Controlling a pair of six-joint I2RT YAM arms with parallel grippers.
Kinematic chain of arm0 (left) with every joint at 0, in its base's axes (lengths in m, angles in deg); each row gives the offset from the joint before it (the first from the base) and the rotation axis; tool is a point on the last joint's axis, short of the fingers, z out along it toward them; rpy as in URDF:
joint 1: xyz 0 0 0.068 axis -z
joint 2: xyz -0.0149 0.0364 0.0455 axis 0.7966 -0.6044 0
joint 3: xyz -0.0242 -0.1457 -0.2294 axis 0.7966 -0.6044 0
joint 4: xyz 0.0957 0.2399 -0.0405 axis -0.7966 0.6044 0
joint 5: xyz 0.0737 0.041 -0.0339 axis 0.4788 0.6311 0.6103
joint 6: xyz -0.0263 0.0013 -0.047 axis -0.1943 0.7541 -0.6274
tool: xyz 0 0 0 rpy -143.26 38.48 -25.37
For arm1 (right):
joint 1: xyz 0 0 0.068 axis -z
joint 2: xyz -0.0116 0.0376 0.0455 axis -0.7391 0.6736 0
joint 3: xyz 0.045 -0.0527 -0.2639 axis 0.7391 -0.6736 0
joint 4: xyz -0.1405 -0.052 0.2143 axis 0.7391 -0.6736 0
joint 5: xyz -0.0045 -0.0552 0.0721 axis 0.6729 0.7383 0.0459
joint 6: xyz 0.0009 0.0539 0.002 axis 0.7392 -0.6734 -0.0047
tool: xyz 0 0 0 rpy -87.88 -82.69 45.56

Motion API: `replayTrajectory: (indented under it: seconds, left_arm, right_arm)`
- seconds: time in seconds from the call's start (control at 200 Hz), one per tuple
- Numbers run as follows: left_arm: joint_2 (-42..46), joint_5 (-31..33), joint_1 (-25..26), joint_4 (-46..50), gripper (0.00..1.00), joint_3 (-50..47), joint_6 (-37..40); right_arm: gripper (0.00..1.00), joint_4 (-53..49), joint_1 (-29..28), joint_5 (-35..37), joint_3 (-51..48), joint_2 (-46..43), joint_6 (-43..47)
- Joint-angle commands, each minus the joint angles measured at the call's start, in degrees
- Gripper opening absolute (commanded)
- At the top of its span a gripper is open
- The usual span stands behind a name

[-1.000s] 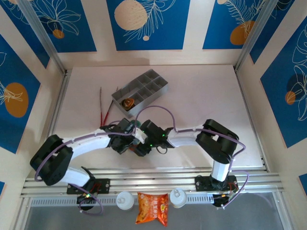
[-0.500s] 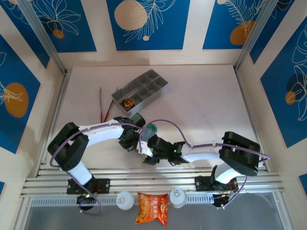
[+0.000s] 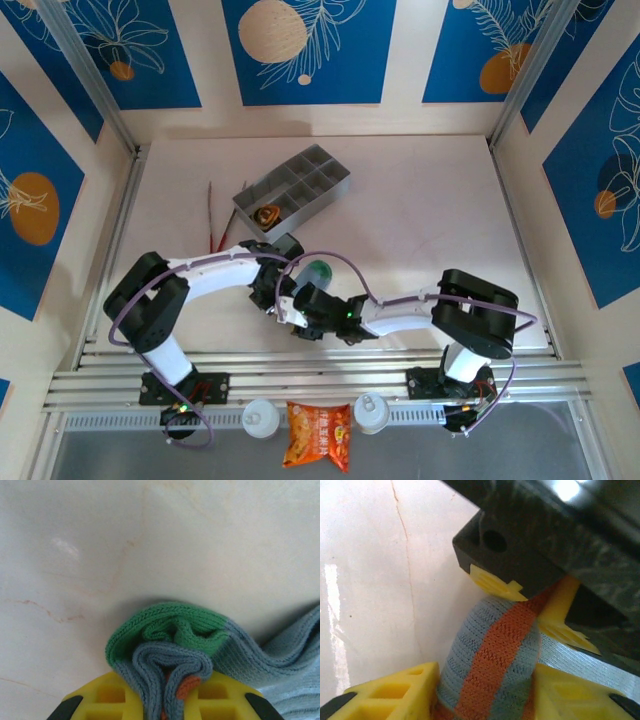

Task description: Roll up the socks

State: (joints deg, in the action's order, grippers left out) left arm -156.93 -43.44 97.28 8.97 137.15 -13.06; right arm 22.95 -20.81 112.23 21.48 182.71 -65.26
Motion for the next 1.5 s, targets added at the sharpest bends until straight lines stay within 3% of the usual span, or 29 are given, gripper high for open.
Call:
replayTrajectory:
  seconds: [0.0, 0.19, 0.395, 0.485, 0.64, 0.82, 0.915, 1.055, 1.155, 1.231, 1.366, 1.496]
  left_arm:
    - [-7.0, -3.1, 1.9, 5.2, 0.00, -5.2, -0.7]
    - [-6.3, -3.6, 1.7, 4.5, 0.00, -5.5, -0.8]
    - [-3.6, -4.8, 0.9, 4.3, 0.00, -5.8, -1.3]
    - [-0.3, -4.4, 0.0, 4.0, 0.24, -6.4, -1.4]
    - [5.3, -5.4, -2.3, 1.2, 0.45, -8.1, -1.8]
    - [9.5, -5.3, -4.7, -0.8, 0.72, -8.0, -0.6]
    - [12.4, -3.8, -6.0, -1.3, 0.83, -7.6, 1.0]
    - [15.8, -2.5, -8.1, -0.9, 0.91, -7.3, 3.5]
    - [18.6, -0.9, -9.1, -0.7, 0.90, -7.4, 7.4]
    - [20.7, 1.3, -9.2, -0.6, 0.80, -7.5, 12.2]
    - [21.6, -0.2, -9.6, -3.6, 0.62, -10.3, 19.4]
    - [22.5, -0.4, -9.5, -7.0, 0.46, -13.4, 22.3]
  right_arm:
    - [0.34, -0.4, 0.4, 3.0, 1.8, 3.4, -6.0]
    - [0.00, -3.8, -0.1, 5.4, 3.3, 5.1, -10.5]
    - [0.00, -10.6, -0.1, 4.2, 2.1, 7.6, -25.2]
    - [0.00, -10.9, -0.5, 1.8, -0.6, 8.5, -32.8]
    - [0.00, -4.7, -1.2, -1.0, -8.1, 9.9, -43.1]
    - [0.00, 2.4, -1.4, -4.2, -13.6, 13.2, -46.5]
    - [0.00, 4.5, -1.2, -5.2, -15.4, 13.9, -47.6]
    - [0.00, 6.2, -1.3, -7.1, -16.7, 15.5, -49.7]
    - [0.00, 7.6, -1.2, -8.3, -17.3, 16.7, -51.2]
    - [0.00, 9.0, -1.2, -9.2, -17.9, 17.4, -52.3]
    - [0.00, 11.7, -1.0, -10.3, -19.4, 19.7, -55.7]
    - [0.00, 14.6, -0.8, -11.2, -20.9, 21.5, -58.2]
